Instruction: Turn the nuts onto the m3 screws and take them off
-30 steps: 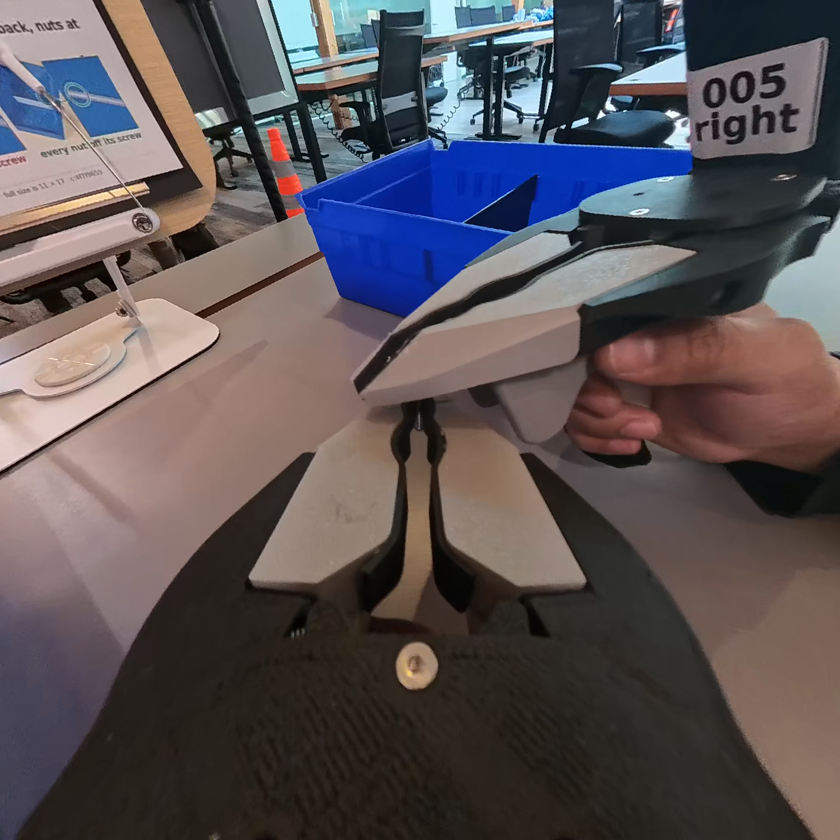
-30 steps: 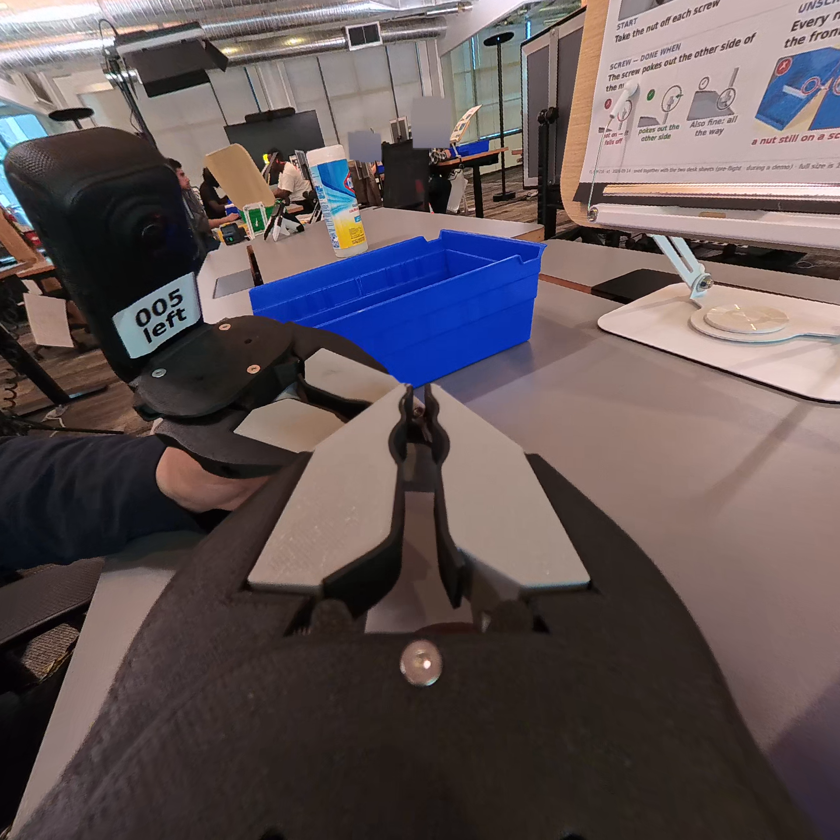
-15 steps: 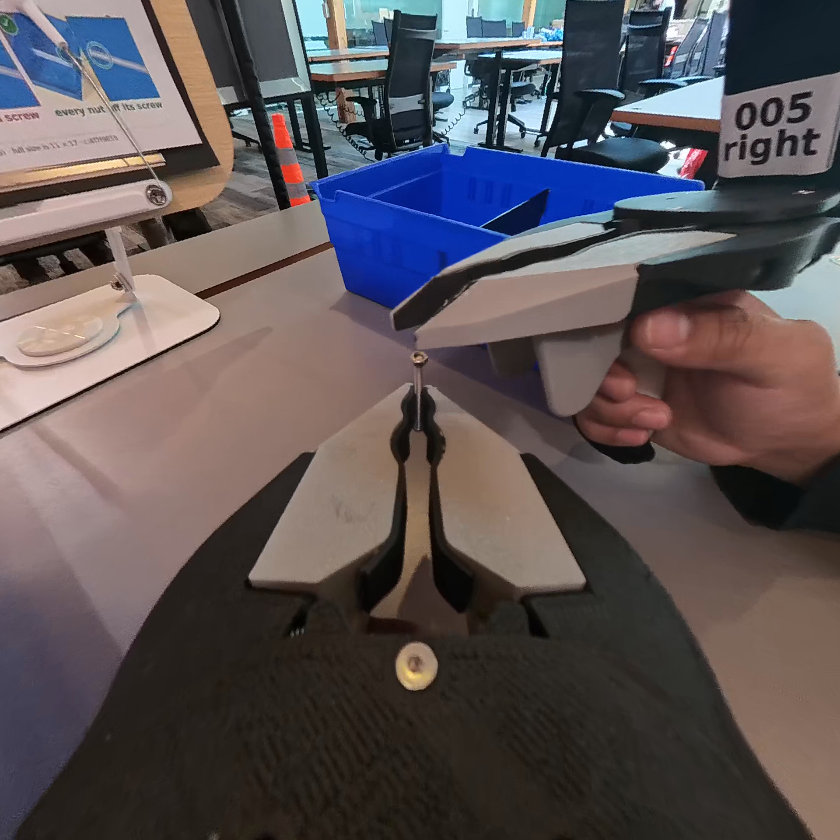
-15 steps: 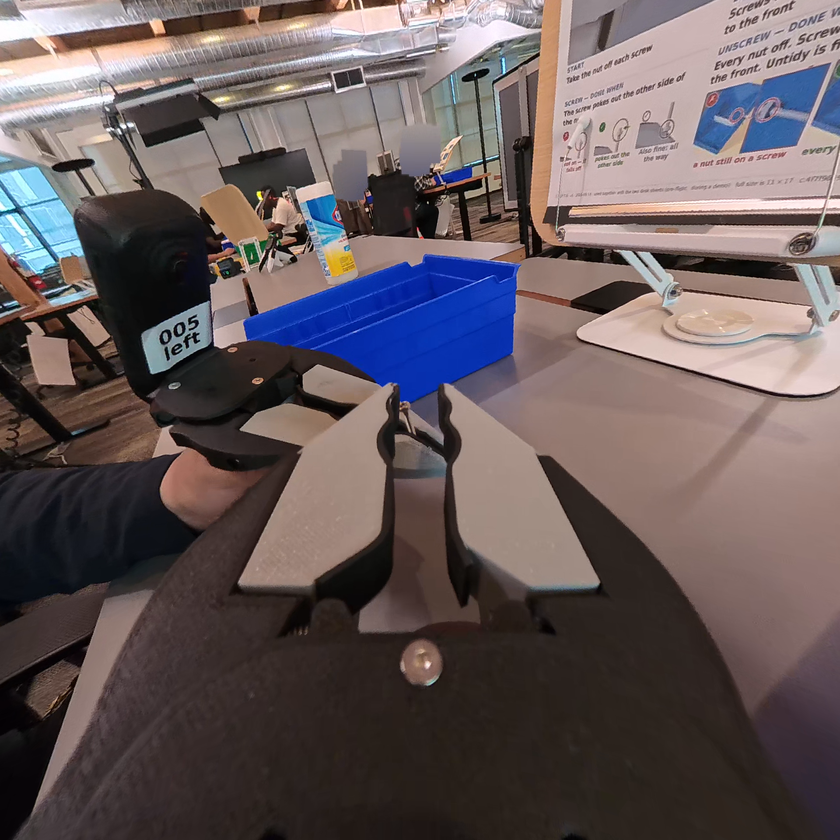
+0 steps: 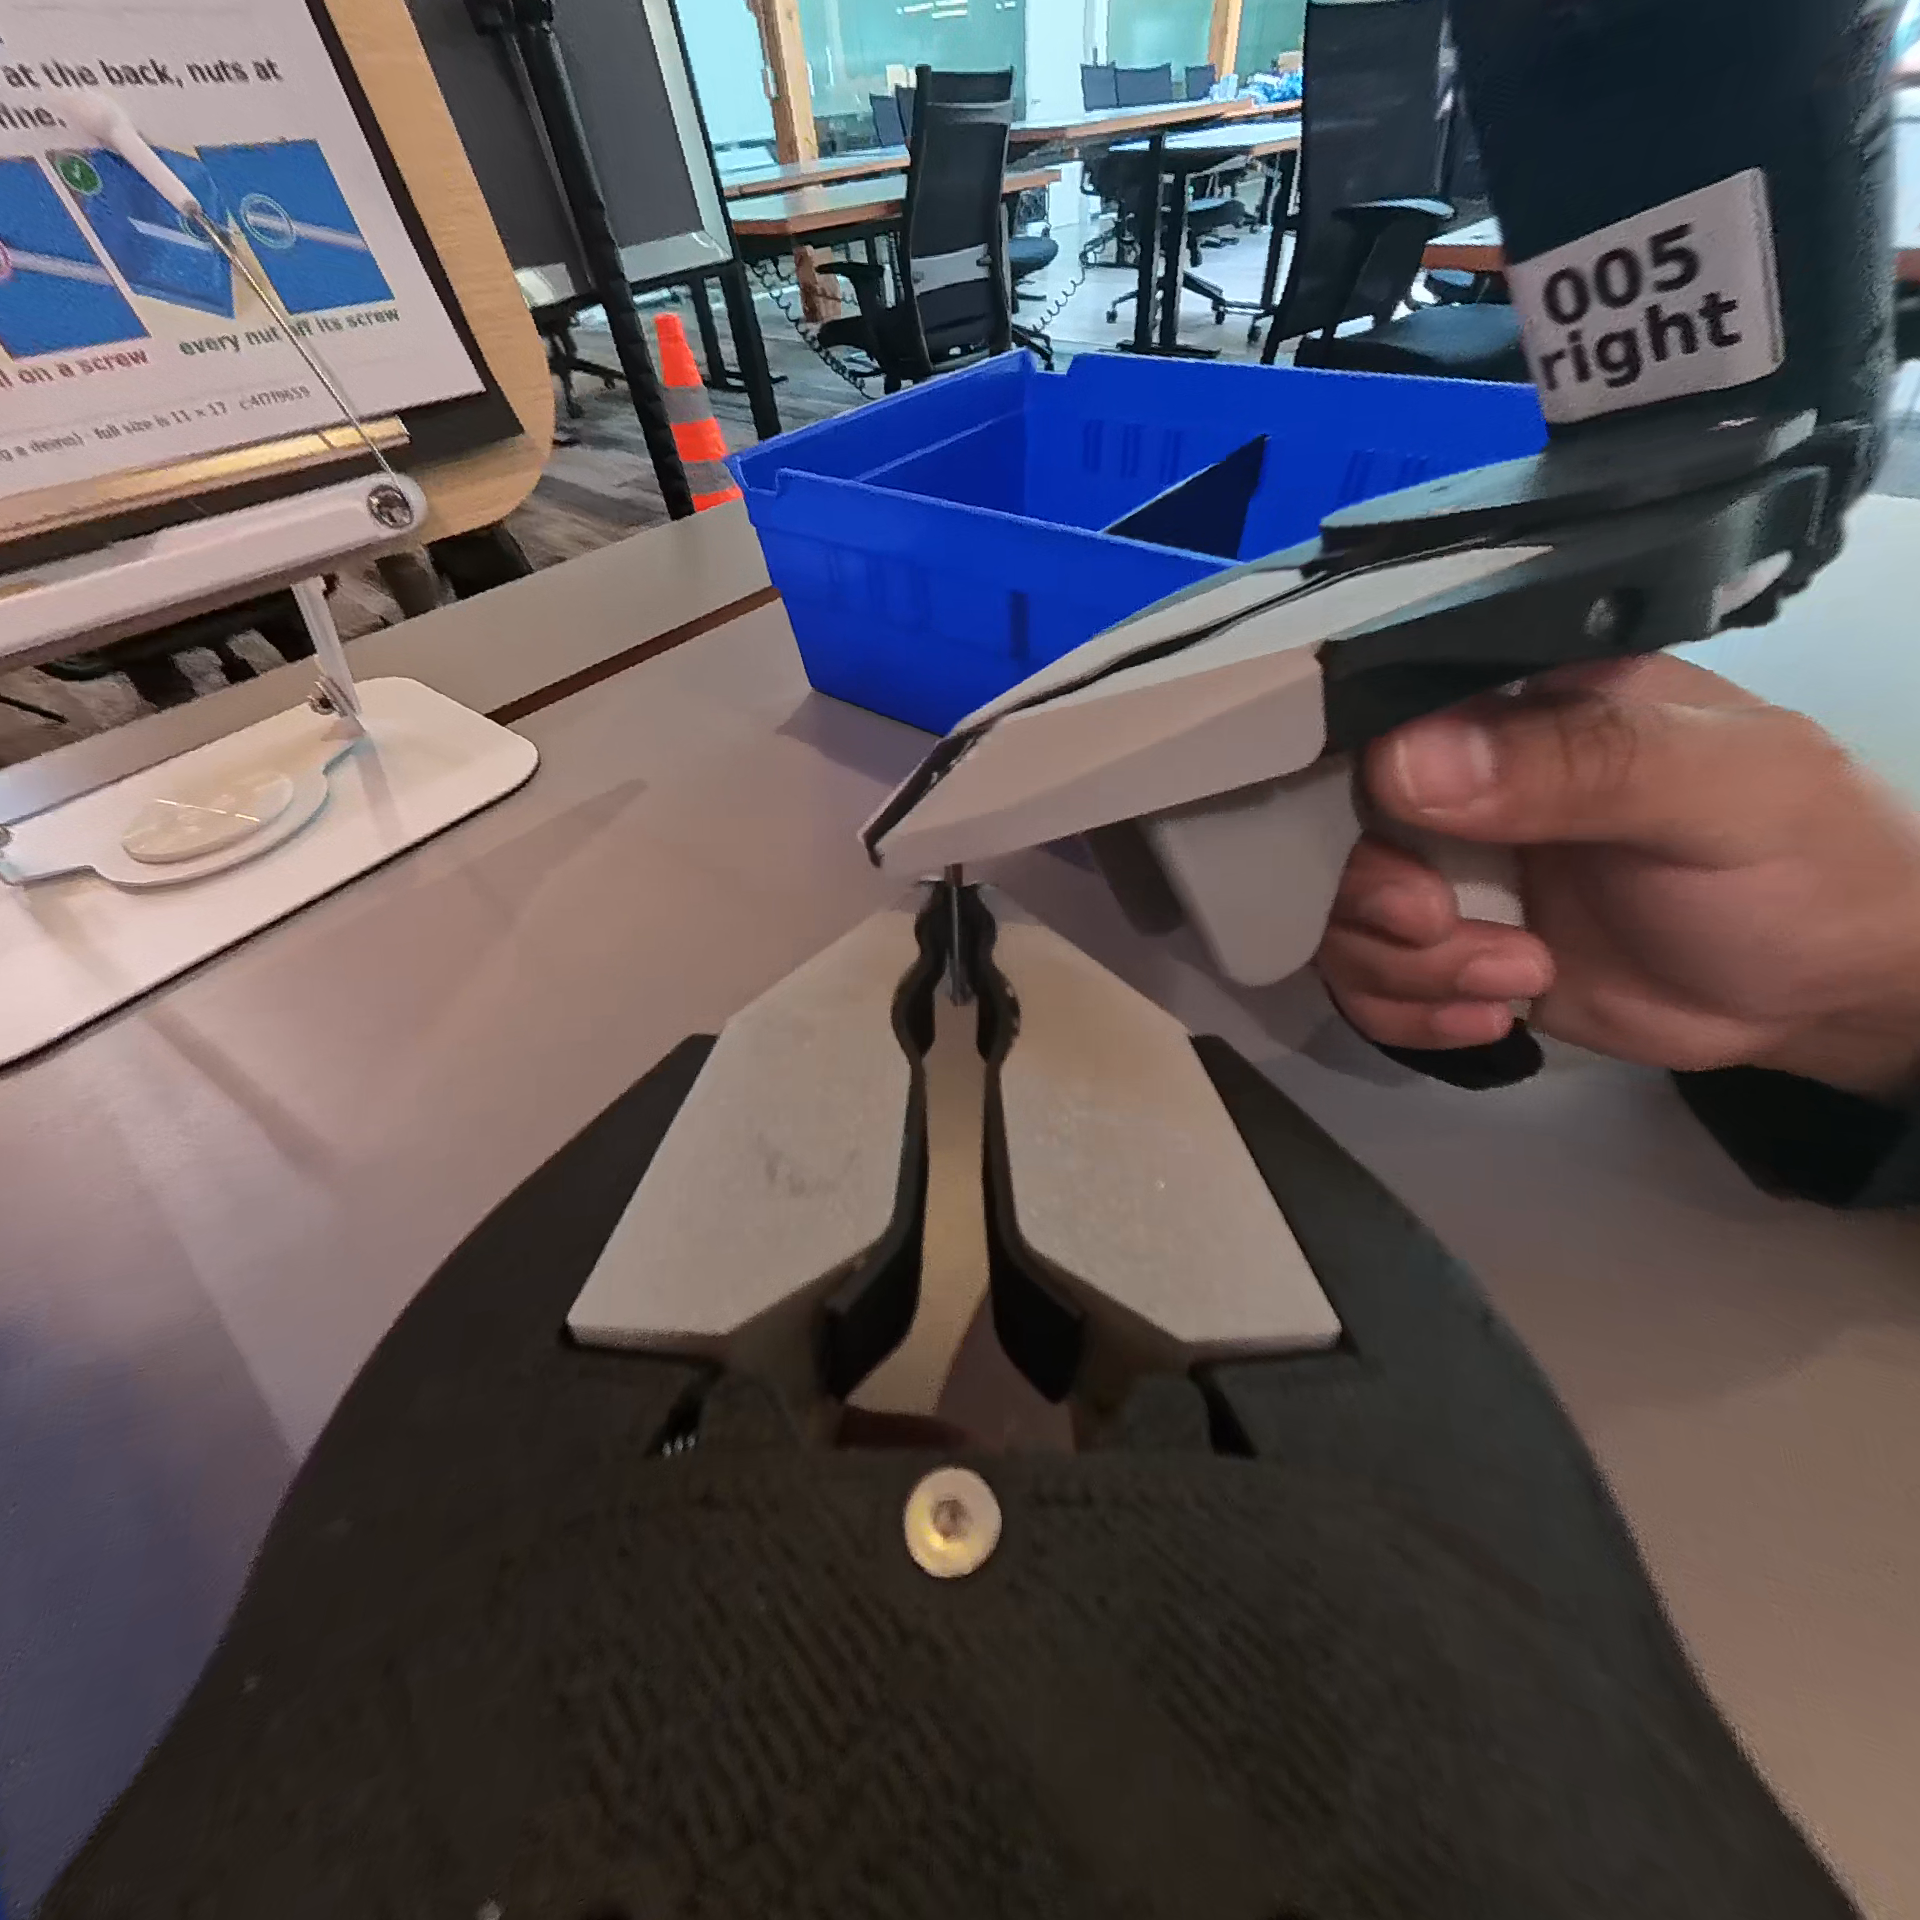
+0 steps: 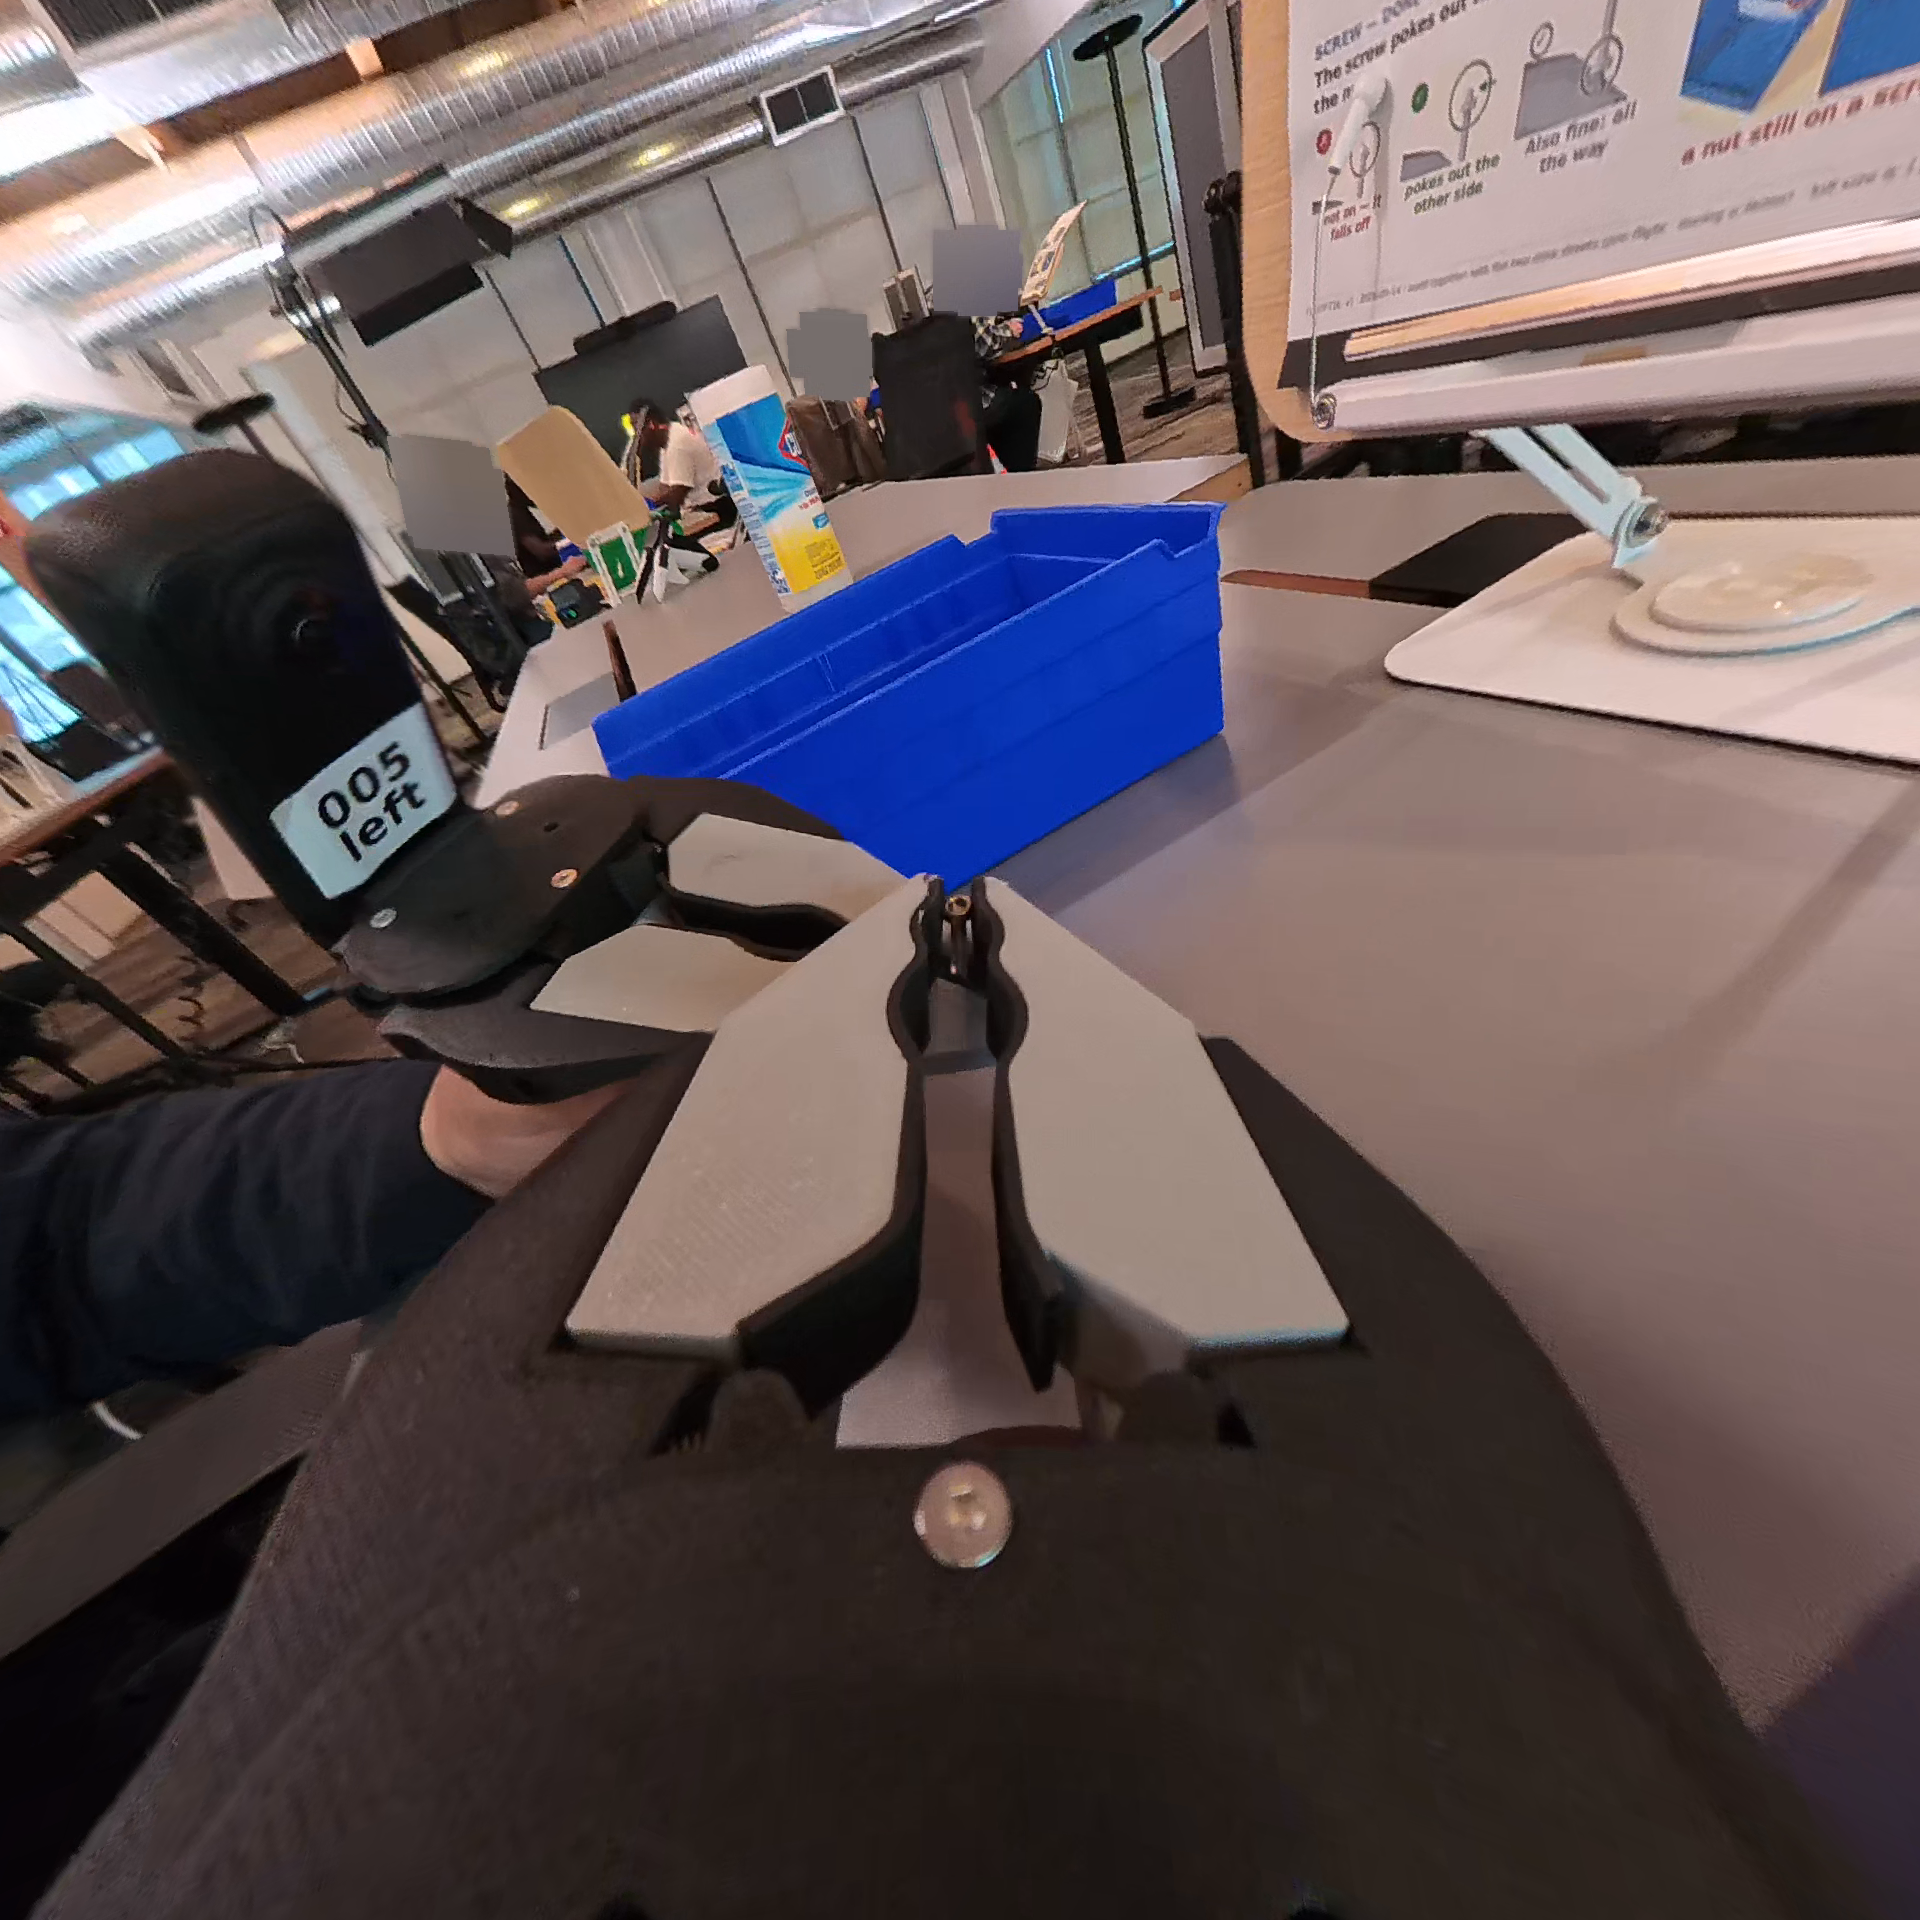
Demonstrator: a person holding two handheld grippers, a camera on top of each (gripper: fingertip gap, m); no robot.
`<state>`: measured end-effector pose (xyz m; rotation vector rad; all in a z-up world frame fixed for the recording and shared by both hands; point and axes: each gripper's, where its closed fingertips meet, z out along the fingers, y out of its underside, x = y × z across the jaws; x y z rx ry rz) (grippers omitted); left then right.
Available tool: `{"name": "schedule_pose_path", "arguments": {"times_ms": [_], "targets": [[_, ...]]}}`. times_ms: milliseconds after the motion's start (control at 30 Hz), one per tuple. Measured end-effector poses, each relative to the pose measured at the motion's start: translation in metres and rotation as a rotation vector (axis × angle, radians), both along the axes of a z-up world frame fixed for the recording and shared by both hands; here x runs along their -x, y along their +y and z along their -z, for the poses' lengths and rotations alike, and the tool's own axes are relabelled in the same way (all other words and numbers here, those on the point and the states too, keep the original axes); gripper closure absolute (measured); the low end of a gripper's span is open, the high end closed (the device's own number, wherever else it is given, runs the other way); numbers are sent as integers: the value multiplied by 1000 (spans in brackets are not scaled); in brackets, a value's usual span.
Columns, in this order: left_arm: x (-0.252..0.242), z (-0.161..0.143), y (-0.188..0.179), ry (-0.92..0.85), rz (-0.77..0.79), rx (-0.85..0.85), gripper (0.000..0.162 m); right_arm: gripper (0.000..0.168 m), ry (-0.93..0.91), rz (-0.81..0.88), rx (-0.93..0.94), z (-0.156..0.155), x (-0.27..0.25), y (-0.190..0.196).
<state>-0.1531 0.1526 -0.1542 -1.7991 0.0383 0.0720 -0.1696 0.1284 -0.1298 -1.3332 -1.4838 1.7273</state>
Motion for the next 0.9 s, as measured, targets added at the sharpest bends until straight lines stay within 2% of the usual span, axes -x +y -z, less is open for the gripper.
{"name": "schedule_pose_path", "arguments": {"times_ms": [200, 433, 600, 767, 900], "targets": [[2, -3, 0, 51, -23, -17, 161, 166, -24, -14, 55, 2, 1, 1], [3, 3, 0, -6, 1, 24, 162, 166, -10, 4, 16, 1, 0, 2], [7, 2, -1, -67, -3, 16, 162, 156, 8, 33, 14, -2, -1, 8], [5, 2, -1, -69, 6, 17, 162, 168, 2, 43, 9, 0, 2, 8], [10, 4, -1, -70, -13, 25, 162, 168, 14, 53, 3, -3, 0, 12]]}}
